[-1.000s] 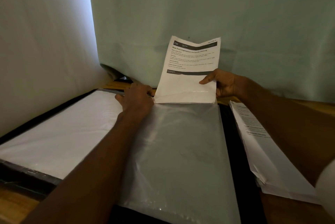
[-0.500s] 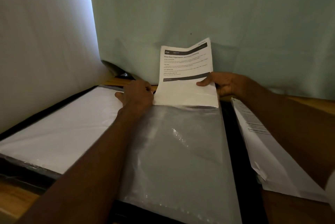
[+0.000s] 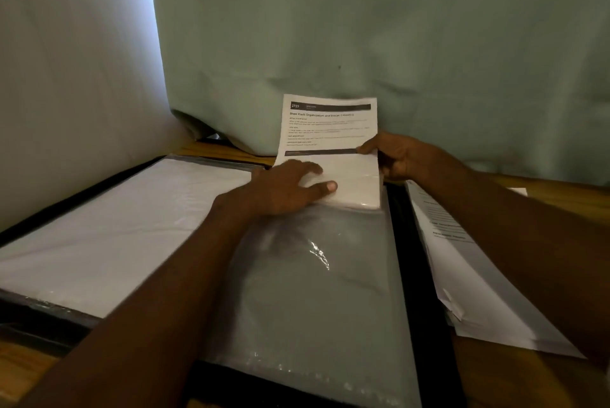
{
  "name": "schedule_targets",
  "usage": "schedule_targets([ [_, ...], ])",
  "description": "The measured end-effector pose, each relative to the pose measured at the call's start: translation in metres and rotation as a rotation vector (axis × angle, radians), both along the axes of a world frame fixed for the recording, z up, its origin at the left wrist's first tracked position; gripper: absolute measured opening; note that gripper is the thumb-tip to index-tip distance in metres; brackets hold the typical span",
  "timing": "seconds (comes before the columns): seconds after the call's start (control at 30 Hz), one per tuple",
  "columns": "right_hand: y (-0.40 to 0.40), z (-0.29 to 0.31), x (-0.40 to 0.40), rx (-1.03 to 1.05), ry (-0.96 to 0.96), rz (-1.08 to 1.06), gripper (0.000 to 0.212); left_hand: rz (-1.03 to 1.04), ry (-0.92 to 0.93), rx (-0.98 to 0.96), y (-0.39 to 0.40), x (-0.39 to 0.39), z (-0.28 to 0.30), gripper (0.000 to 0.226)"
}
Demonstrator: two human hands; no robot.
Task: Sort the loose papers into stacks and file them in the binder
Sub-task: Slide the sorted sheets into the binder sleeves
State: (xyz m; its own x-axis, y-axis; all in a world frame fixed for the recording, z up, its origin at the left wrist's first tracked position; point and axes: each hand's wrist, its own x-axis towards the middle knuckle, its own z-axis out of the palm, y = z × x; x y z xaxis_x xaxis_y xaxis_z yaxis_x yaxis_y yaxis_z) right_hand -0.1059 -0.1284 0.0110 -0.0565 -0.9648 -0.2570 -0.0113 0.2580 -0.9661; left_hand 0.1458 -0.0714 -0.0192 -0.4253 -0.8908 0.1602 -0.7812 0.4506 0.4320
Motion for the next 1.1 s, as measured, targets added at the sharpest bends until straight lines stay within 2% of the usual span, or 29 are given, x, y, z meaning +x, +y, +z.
schedule_targets([
  [0.07,0.004,-0.001,-0.002,0.033,0.098,0.039,0.046,-0.013,-0.210,0.041,0.004,-0.006,-0.005,0.074],
  [0.13,0.008,0.000,-0.007,0.037,0.183,0.090,0.045,-0.009,-0.253,0.051,0.004,-0.007,-0.005,0.077],
  [0.23,0.013,0.006,-0.013,0.045,0.187,0.120,0.035,-0.030,-0.130,-0.037,0.007,-0.008,-0.001,0.081],
  [0.4,0.007,0.007,-0.004,-0.079,0.156,-0.013,0.038,-0.065,-0.036,-0.079,0.007,-0.008,0.001,0.089],
  [0.57,0.023,0.021,-0.014,-0.025,0.174,0.229,0.041,-0.069,0.015,-0.131,-0.012,0.010,-0.006,0.096],
  [0.63,0.028,0.029,-0.021,-0.038,0.178,0.271,0.043,-0.076,0.034,-0.142,-0.013,0.011,-0.006,0.087],
  [0.7,0.028,0.035,-0.023,-0.071,0.166,0.223,0.046,-0.086,0.051,-0.181,-0.012,0.012,-0.006,0.073],
  [0.83,0.022,0.039,-0.020,-0.032,0.203,0.166,0.046,-0.022,0.145,-0.220,-0.010,0.016,-0.008,0.030],
  [0.97,0.022,0.031,-0.009,0.045,0.276,0.253,0.042,0.017,0.151,-0.271,-0.017,0.015,-0.011,0.024],
  [1.1,0.022,0.011,-0.006,0.019,0.067,0.147,0.037,0.052,0.206,-0.278,-0.018,0.011,-0.014,0.021],
])
